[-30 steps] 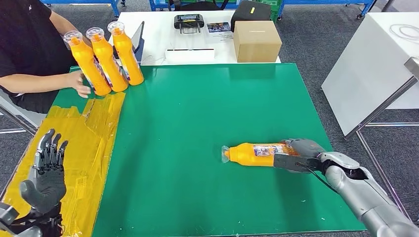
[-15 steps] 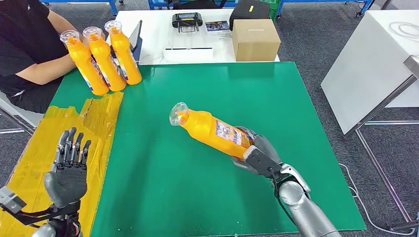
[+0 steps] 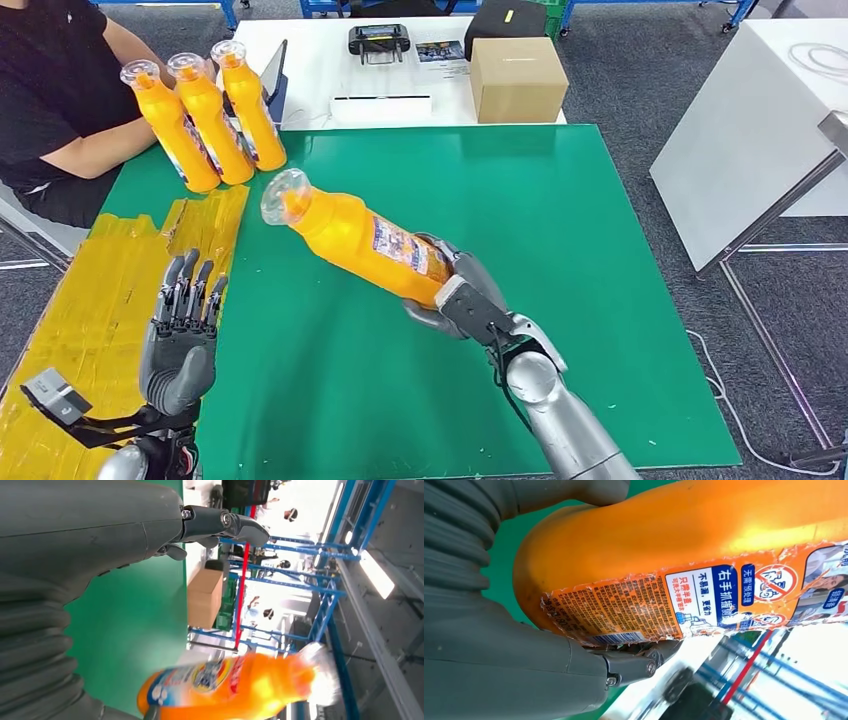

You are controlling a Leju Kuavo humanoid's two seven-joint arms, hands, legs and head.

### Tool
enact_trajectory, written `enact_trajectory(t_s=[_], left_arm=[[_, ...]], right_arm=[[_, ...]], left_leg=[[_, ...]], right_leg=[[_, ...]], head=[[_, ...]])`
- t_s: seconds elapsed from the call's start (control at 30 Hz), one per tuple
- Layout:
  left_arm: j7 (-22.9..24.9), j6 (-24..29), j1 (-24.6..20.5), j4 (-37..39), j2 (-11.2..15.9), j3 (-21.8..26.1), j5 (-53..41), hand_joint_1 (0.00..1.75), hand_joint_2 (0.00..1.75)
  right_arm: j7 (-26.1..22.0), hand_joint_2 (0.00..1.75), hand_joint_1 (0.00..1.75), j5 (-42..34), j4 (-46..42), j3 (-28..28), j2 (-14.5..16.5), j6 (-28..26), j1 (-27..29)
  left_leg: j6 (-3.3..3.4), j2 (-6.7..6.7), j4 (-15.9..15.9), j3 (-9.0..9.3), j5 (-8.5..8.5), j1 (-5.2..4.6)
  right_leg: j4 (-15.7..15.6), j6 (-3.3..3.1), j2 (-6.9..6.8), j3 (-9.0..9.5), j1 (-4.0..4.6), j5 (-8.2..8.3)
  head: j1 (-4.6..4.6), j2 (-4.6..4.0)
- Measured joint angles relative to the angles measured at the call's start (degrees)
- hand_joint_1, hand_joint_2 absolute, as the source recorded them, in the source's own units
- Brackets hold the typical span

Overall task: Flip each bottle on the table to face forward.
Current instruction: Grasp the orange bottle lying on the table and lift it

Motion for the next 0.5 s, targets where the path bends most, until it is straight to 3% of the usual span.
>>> enact_trajectory(t_s=[0.2,0.5], left_arm=[[-0.83,1.80,0.01,-1.10,-0.36,-3.01,-2.15,0.00,1.75],[-0.93,1.84,-0.01,-1.69,-0.36,-4.45,-2.12,0.00,1.75]], right_arm=[[0.88,1.75,1.75,-0.01,2.95,4.18,3.89,-0.36,-2.23],[1.31,1.75,1.75,-0.20,5.85,7.14,5.67,-0.66,-3.36]], left_leg=[[-0.01,-0.01,0.00,-0.03,0.01,0.02],[0.00,0.01,0.00,-0.09,0.00,0.00]], right_leg=[[0.01,0.00,-0.02,-0.03,0.01,0.00],[0.00,0.00,-0.01,-0.08,-0.03,0.00]], head=[[0.00,0.00],[0.02,0.00]])
